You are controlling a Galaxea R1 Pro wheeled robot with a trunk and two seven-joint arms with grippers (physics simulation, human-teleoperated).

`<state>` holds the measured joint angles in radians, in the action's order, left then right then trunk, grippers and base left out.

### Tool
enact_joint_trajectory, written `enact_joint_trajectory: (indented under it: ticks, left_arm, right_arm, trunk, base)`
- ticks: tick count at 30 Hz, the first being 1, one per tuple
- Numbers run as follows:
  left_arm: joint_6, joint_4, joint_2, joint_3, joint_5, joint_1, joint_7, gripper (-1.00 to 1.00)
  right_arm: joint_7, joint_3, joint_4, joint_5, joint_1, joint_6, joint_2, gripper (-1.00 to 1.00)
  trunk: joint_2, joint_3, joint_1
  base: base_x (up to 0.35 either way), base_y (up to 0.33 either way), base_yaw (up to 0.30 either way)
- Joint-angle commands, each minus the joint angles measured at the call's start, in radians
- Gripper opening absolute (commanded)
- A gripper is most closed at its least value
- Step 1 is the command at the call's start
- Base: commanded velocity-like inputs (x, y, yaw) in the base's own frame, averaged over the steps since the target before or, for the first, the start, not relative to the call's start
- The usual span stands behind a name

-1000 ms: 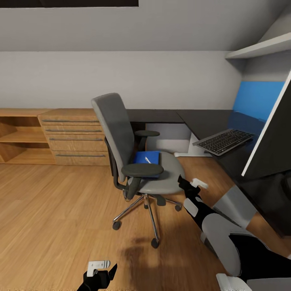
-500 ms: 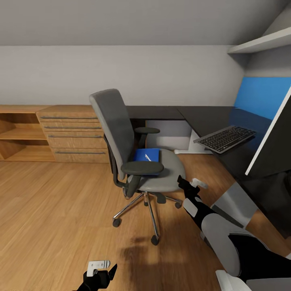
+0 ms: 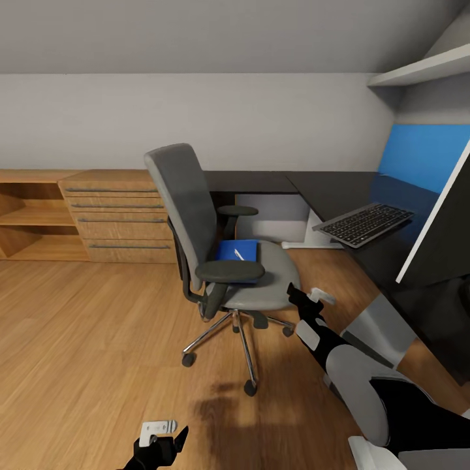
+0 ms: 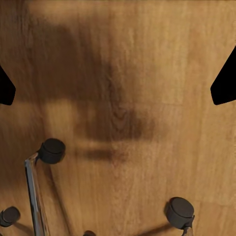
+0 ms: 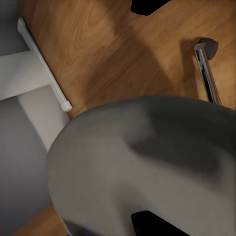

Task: In the bedroom, organize the workspace by keeping the computer under the desk, ensuring the monitor is on the desk, placing the keyboard on the desk next to the monitor, placing the mouse on the desk next to the keyboard, moving the folder from the swivel chair onto the desk next to the mouse, stacking the notebook on top of the folder with the pen on top of the notebook, and positioning the swivel chair next to the desk.

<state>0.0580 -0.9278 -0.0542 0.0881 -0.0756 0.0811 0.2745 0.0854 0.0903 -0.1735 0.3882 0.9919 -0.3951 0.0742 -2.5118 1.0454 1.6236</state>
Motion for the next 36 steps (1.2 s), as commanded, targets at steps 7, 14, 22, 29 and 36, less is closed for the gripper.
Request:
enact_joint_trajectory:
  ticks: [7, 14, 22, 29, 36]
  left_arm:
    - [0.005, 0.0, -0.001, 0.007, -0.009, 0.0, 0.008, 1.0]
    - [0.005, 0.0, -0.001, 0.007, -0.009, 0.0, 0.008, 1.0]
    - [0.005, 0.0, -0.001, 0.008, -0.009, 0.0, 0.008, 1.0]
    - [0.005, 0.0, -0.001, 0.008, -0.009, 0.0, 0.008, 1.0]
    - [0.005, 0.0, -0.001, 0.009, -0.009, 0.0, 0.008, 1.0]
  right_arm:
    - [0.0, 0.008, 0.001, -0.005, -0.001, -0.002, 0.002, 1.0]
    - [-0.001, 0.008, 0.002, -0.005, 0.0, -0.002, 0.002, 1.0]
    - [-0.001, 0.007, 0.002, -0.005, 0.0, -0.002, 0.002, 1.0]
    - [-0.001, 0.007, 0.001, -0.006, 0.0, -0.002, 0.003, 1.0]
    - [-0.001, 0.007, 0.001, -0.006, 0.0, -0.002, 0.003, 1.0]
  trunk:
    - [0.0, -0.002, 0.0]
    - [0.0, -0.006, 0.0]
    - [0.0, -0.007, 0.0]
    - [0.0, -0.007, 0.0]
    - [0.0, -0.007, 0.0]
  base:
    - [0.0, 0.0, -0.099]
    - [0.0, 0.0, -0.141]
    - [0.0, 0.0, -0.026]
    - [0.0, 0.0, -0.003]
    - [0.0, 0.0, 0.0]
